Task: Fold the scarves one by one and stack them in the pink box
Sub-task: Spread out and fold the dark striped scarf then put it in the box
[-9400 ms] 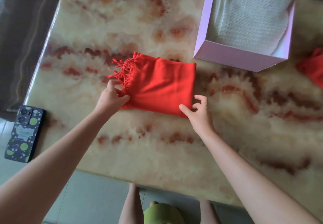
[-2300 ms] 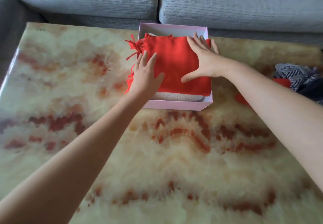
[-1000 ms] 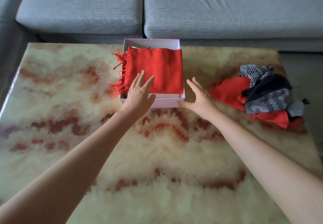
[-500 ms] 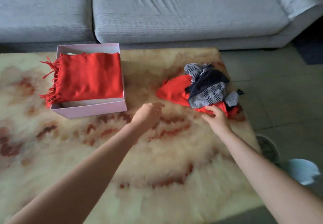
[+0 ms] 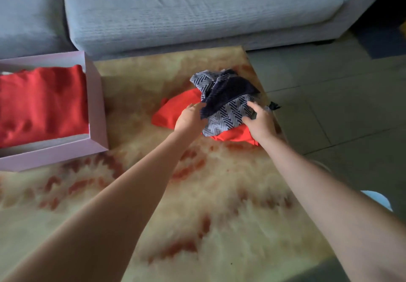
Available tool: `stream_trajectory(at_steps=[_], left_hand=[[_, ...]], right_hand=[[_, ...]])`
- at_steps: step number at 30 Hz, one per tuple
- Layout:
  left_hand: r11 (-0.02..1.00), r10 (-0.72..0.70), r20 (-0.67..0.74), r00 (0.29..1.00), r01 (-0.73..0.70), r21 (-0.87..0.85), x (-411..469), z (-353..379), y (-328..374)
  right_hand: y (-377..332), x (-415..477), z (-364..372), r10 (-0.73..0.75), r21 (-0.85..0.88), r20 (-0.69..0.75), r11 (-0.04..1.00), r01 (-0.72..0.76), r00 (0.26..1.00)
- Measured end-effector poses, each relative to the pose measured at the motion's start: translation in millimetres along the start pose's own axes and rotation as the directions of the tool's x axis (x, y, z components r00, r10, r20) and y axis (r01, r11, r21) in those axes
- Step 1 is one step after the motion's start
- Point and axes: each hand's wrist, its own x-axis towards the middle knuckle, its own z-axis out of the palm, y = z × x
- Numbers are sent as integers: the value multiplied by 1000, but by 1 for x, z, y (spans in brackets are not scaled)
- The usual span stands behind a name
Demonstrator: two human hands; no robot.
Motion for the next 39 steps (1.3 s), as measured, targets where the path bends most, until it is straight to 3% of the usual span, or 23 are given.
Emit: stream_trajectory(at_steps=[5, 8, 13, 16, 21, 27, 31, 36, 39], left_hand=[[994, 0, -22, 1000, 2, 110, 32, 25, -1], [987, 14, -161, 987, 12, 159, 36, 33, -2], [989, -41, -213, 976, 10, -146, 22, 34, -5], [980, -33, -248, 968, -17, -199, 0, 28, -8], [939, -153, -264, 952, 57, -338, -44, 11, -22], [864, -293, -321, 900, 106, -492, -99, -27, -54], [896, -323, -367, 872, 159, -414, -154, -48, -88], [897, -376, -285, 882, 270, -349, -231, -68, -158], [915, -341, -250, 906, 258, -311, -268, -83, -184]], right_hand=[[19, 21, 13, -40, -236, -3, 971, 38, 999], [28, 24, 23, -80, -321, 3, 944, 77, 997], [31, 15, 24, -226, -283, -216, 946, 161, 950], [31, -1, 19, -308, -151, -266, 949, 276, 914], [23, -60, 26, -448, -78, -176, 894, 441, 877], [-5, -132, 52, -496, -49, -77, 868, 494, 865], [-31, -179, 72, -501, 13, -5, 865, 501, 866], [-53, -244, 100, -607, 34, 143, 792, 609, 782], [-62, -250, 113, -614, 10, 103, 787, 616, 783]])
